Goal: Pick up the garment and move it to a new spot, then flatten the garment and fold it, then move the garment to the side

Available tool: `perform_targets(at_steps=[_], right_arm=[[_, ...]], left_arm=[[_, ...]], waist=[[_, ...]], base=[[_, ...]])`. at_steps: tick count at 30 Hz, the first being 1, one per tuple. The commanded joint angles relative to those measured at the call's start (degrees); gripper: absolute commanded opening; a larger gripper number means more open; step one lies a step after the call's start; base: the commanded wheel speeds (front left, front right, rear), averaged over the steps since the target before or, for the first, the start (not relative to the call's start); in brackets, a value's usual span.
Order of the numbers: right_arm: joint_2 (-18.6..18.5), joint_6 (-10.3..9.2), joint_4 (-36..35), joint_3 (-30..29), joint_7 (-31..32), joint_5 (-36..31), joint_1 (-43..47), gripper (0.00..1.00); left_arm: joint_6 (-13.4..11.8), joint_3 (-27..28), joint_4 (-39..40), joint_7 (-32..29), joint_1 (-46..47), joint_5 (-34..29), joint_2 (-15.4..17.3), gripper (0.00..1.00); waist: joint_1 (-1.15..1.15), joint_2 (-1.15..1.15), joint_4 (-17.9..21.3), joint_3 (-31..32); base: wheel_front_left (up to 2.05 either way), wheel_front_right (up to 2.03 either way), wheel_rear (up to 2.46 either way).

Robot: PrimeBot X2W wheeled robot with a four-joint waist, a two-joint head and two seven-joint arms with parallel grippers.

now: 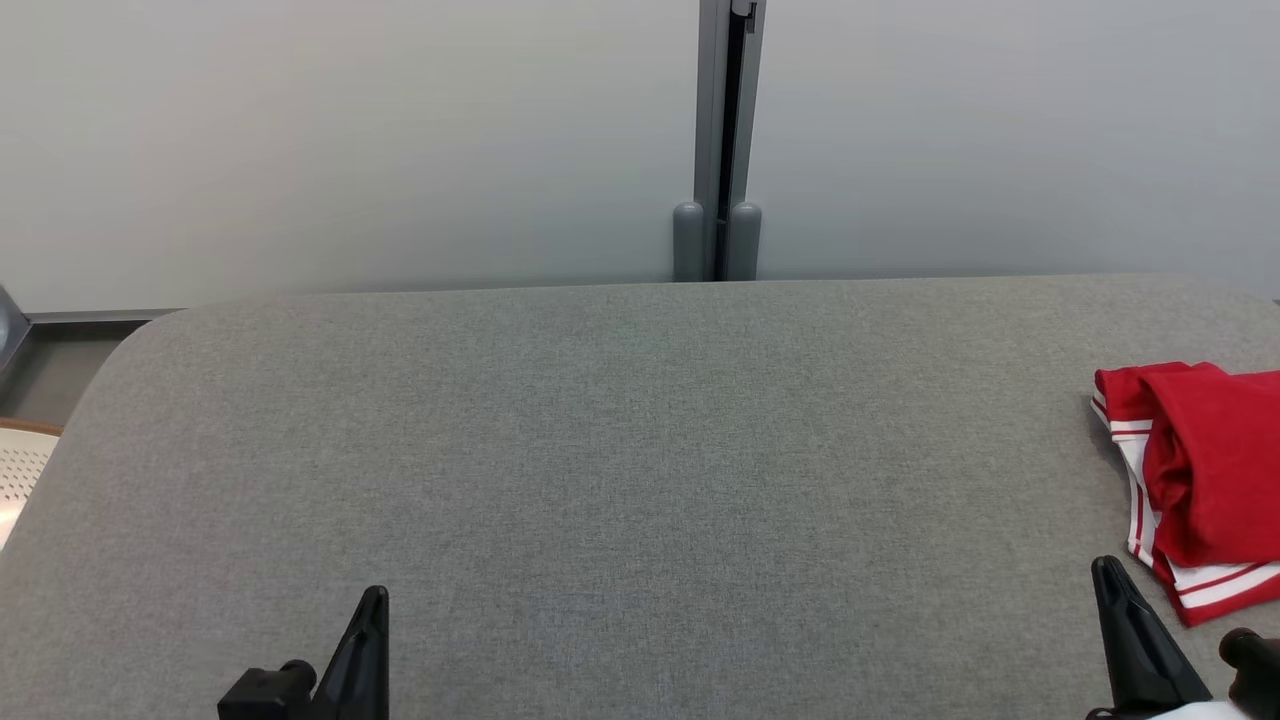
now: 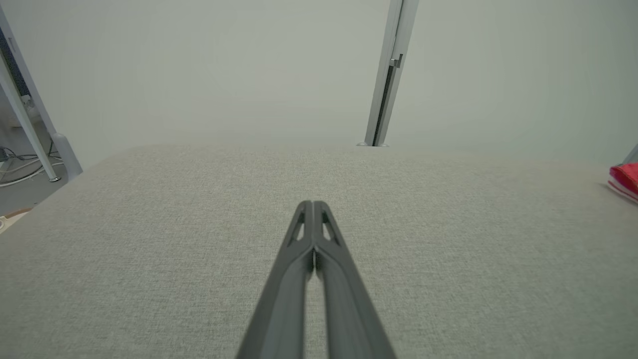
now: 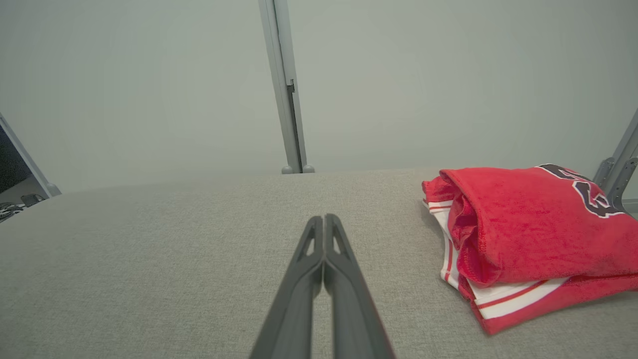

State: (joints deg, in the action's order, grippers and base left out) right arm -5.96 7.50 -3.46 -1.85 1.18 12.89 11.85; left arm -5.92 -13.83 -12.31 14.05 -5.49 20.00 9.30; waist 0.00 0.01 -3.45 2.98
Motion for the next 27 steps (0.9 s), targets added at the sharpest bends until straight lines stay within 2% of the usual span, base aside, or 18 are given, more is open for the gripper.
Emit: perform_targets(at_steps=[1,14,27], right_arm=[[-0.27,-0.01,-0.3,-0.37,0.13,2.7,-1.13,0.0],[0.21,-0.01,2.82,-1.08,1.02,16.3,-4.24,0.0],[0.63,-0.01,5.28,-1.67,1.74,27.1,-6.69,0.0]], left_arm=[[0.61,1.02,0.79,-0.55,1.47,2.41,0.15,0.0],[2.88,4.46,0.28,-4.07,3.5,14.72,-0.97,0.0],[4.68,7.21,0.0,-6.9,5.03,24.54,-1.85,0.0]], waist=[[0.0,-0.01,0.05,-0.04],[0.0,-0.01,0.41,-0.37],[0.0,-0.01,0.75,-0.68]], base=[[0.0,0.0,0.0],[0.0,0.0,0.0],[0.0,0.0,0.0]])
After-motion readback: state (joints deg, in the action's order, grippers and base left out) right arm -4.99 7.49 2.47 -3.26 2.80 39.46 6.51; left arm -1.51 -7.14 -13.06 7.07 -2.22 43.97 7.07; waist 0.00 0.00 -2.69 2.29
